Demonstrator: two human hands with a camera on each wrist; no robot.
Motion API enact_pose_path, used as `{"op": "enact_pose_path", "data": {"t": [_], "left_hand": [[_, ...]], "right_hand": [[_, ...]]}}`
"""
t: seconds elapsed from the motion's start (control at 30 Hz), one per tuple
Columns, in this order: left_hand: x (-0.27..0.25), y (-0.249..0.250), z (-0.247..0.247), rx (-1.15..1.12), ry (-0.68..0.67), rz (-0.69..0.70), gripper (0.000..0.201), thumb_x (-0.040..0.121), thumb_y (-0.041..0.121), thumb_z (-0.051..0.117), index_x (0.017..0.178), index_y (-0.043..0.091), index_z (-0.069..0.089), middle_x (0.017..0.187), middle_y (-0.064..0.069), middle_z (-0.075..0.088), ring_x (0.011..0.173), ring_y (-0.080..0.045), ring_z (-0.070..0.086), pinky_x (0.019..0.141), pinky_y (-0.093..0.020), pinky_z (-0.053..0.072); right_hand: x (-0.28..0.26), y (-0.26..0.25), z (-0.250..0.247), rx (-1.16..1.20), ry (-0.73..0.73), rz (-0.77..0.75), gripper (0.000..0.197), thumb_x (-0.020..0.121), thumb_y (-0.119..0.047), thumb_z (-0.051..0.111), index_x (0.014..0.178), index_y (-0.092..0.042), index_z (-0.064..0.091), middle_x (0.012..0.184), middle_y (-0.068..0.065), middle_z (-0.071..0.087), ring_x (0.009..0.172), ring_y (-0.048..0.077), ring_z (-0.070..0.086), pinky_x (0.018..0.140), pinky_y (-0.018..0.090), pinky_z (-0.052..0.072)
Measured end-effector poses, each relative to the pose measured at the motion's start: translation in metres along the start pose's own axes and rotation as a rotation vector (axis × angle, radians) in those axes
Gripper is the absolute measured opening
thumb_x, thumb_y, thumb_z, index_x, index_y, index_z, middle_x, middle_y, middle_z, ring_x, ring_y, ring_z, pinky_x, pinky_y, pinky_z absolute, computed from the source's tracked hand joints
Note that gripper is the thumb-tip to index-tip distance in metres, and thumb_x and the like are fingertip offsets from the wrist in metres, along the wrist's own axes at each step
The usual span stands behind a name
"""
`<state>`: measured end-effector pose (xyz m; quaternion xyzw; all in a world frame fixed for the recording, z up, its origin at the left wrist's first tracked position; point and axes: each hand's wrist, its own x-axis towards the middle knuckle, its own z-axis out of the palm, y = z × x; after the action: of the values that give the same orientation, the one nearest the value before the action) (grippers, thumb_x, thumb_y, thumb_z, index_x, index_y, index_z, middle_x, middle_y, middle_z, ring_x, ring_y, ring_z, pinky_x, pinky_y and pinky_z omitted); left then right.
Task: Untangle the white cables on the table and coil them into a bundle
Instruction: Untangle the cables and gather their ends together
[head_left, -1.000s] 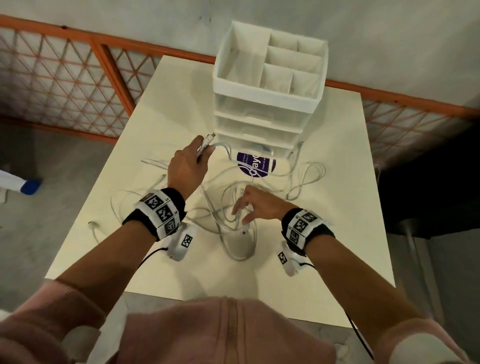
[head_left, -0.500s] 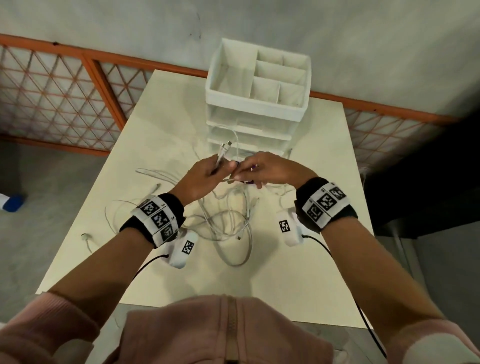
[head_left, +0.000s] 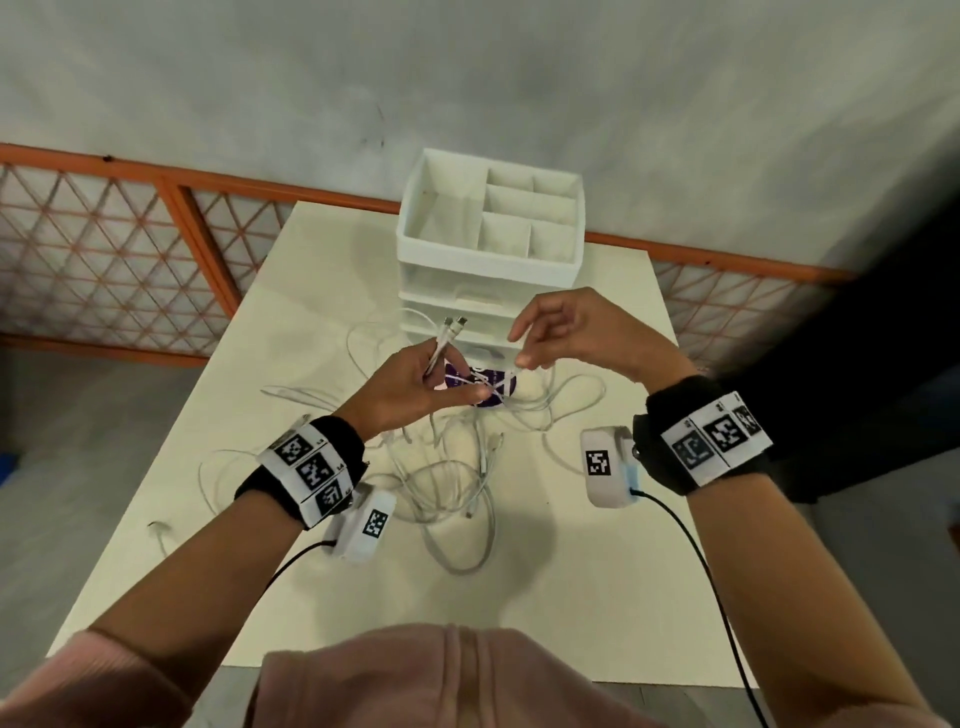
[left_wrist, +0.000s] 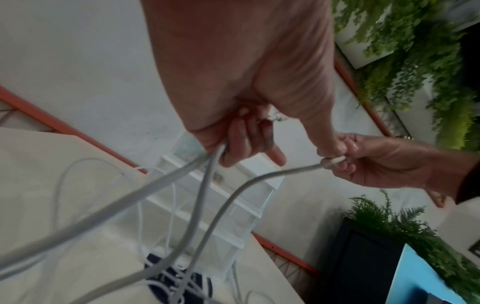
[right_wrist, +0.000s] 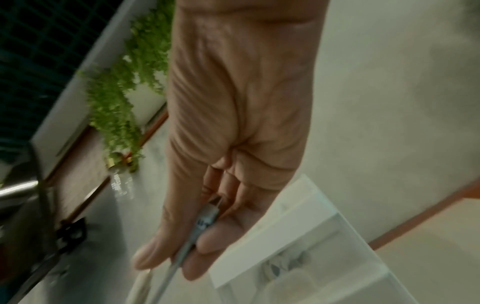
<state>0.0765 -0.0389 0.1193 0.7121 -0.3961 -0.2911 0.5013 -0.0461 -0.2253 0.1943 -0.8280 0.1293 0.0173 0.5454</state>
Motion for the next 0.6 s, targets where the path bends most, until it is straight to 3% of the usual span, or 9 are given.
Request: {"op": "enact_pose_path", "data": {"t": [0.07,0.13,0.2,0.27,0.37,0.43,0.5,0.57,0.6], "left_hand": [[0.002,0.009,0.003,0.006,-0.005,0.003,0.035,0.072,0.032,0.079,0.081,0.01,0.053,0.056,0.006,0.027,0.044,-0.006,0.028,0.045,-0.016,0.022],[0.004,0.017,0.006,0.059,-0.036,0.02,0.028,0.082,0.032,0.07,0.078,0.014,0.049,0.061,0.006,0.032,0.047,-0.003,0.034,0.048,-0.014,0.028],[0.002,0.027,0.009,0.07,-0.1,0.034,0.014,0.093,0.033,0.053,0.093,0.019,0.054,0.068,0.009,0.039,0.055,0.002,0.043,0.057,-0.011,0.035],[0.0,0.031,0.011,0.017,-0.147,0.012,0.016,0.099,0.031,0.039,0.11,0.025,0.05,0.075,0.012,0.045,0.063,0.006,0.048,0.063,-0.006,0.039],[-0.002,0.029,0.007,-0.058,-0.139,-0.031,0.029,0.099,0.041,0.033,0.094,0.019,0.052,0.083,-0.005,0.046,0.071,-0.004,0.043,0.074,-0.012,0.039],[0.0,0.026,0.003,-0.124,-0.091,-0.048,0.044,0.093,0.057,0.035,0.096,0.02,0.058,0.093,-0.012,0.053,0.085,-0.005,0.051,0.088,-0.022,0.038],[0.001,0.034,0.0,-0.175,-0.043,-0.039,0.043,0.095,0.055,0.032,0.083,0.022,0.057,0.092,-0.004,0.058,0.088,-0.001,0.055,0.087,-0.021,0.041],[0.002,0.046,-0.001,-0.22,-0.036,-0.001,0.042,0.097,0.047,0.029,0.069,0.024,0.049,0.086,0.007,0.058,0.084,0.0,0.057,0.082,-0.02,0.045],[0.002,0.052,-0.002,-0.249,-0.033,0.015,0.042,0.098,0.047,0.029,0.068,0.023,0.047,0.087,0.01,0.059,0.084,-0.003,0.059,0.081,-0.021,0.048]], "right_hand": [[0.004,-0.011,0.01,-0.028,-0.017,-0.017,0.034,0.069,-0.002,0.081,0.098,0.0,0.062,0.073,0.01,0.067,0.064,0.012,0.065,0.068,0.022,0.054],[0.01,-0.017,0.019,0.0,0.05,-0.052,0.043,0.066,-0.003,0.083,0.098,-0.002,0.054,0.074,0.008,0.066,0.064,0.016,0.065,0.069,0.03,0.056],[0.014,-0.019,0.026,0.027,0.167,-0.091,0.051,0.062,-0.005,0.086,0.094,-0.008,0.047,0.075,0.003,0.059,0.063,0.018,0.061,0.066,0.035,0.056],[0.018,-0.019,0.03,0.052,0.235,-0.126,0.055,0.06,-0.009,0.088,0.092,-0.012,0.044,0.074,0.003,0.052,0.063,0.018,0.054,0.062,0.03,0.052],[0.019,-0.015,0.029,0.013,0.265,-0.154,0.057,0.063,-0.018,0.086,0.101,-0.014,0.044,0.08,0.004,0.055,0.069,0.014,0.052,0.063,0.019,0.047],[0.019,-0.008,0.03,0.077,0.13,-0.124,0.061,0.067,-0.013,0.083,0.112,-0.018,0.043,0.097,0.006,0.061,0.087,0.013,0.061,0.084,0.025,0.051],[0.02,0.002,0.036,0.083,-0.086,-0.083,0.066,0.069,-0.007,0.08,0.121,-0.023,0.042,0.115,0.006,0.06,0.105,0.005,0.06,0.104,0.026,0.044],[0.026,0.009,0.05,-0.04,-0.242,-0.045,0.057,0.071,-0.012,0.08,0.115,-0.036,0.051,0.126,-0.001,0.054,0.113,-0.002,0.055,0.106,0.018,0.039],[0.03,0.011,0.058,-0.088,-0.278,-0.027,0.049,0.073,-0.017,0.08,0.11,-0.038,0.056,0.126,-0.004,0.055,0.114,0.002,0.056,0.105,0.022,0.041]]}}
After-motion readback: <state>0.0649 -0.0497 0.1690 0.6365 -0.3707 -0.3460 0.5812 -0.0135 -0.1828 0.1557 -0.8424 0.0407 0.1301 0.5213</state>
